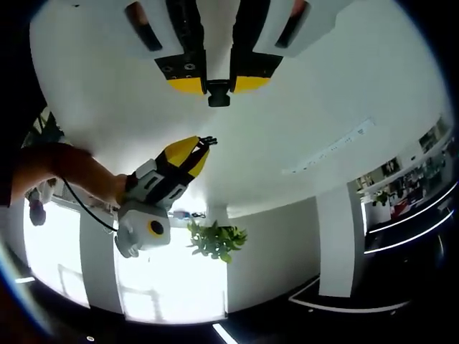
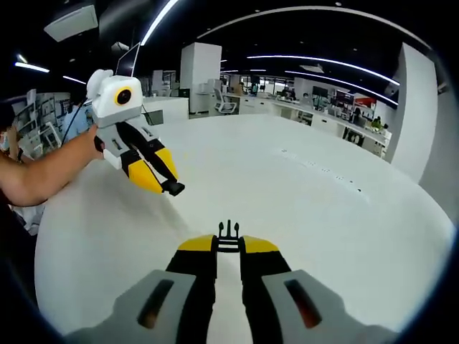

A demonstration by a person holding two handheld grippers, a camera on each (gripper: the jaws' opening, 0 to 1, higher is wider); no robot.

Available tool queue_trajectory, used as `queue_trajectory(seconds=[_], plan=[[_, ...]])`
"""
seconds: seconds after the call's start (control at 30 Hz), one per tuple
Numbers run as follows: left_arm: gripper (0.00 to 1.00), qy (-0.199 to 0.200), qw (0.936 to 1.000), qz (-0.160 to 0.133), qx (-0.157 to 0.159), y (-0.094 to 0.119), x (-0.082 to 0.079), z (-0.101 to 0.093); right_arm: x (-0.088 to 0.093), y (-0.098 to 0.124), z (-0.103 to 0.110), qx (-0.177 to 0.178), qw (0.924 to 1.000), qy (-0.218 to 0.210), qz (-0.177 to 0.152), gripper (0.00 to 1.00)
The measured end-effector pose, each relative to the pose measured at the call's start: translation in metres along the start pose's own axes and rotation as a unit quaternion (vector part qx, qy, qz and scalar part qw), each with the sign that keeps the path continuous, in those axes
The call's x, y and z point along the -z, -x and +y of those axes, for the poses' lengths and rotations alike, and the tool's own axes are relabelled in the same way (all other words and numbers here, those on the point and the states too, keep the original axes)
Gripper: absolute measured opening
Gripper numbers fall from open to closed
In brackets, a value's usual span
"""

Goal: Snap the two parts of the plastic buckle together until the buckle closes and remains connected.

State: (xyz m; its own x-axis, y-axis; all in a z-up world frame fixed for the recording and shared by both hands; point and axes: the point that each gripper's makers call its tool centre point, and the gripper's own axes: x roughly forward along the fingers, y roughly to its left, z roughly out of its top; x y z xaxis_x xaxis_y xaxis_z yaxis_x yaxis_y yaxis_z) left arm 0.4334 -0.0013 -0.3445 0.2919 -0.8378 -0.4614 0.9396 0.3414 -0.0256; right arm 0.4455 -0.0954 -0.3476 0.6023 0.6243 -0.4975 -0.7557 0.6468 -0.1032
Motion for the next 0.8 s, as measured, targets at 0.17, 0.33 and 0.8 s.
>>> queue_trajectory(seconds=[0.17,0.33,0.8], plan=[[0.1,-0.006,0.9999,0.005,0.006,-0.002,0.002,-0.006,0.003,0.005,0.002,0.002,1.0,0.0,0.0,0.11],[0.1,-0.006,0.9999,0.011,0.008,-0.001,0.005,-0.008,0.005,0.008,0.002,0.005,1.0,0.004,0.003,0.11],[0.1,-0.01,0.9997,0.0,0.022,0.01,0.005,-0.023,0.002,0.011,0.015,-0.01,0.9999,0.008,0.001,0.11]])
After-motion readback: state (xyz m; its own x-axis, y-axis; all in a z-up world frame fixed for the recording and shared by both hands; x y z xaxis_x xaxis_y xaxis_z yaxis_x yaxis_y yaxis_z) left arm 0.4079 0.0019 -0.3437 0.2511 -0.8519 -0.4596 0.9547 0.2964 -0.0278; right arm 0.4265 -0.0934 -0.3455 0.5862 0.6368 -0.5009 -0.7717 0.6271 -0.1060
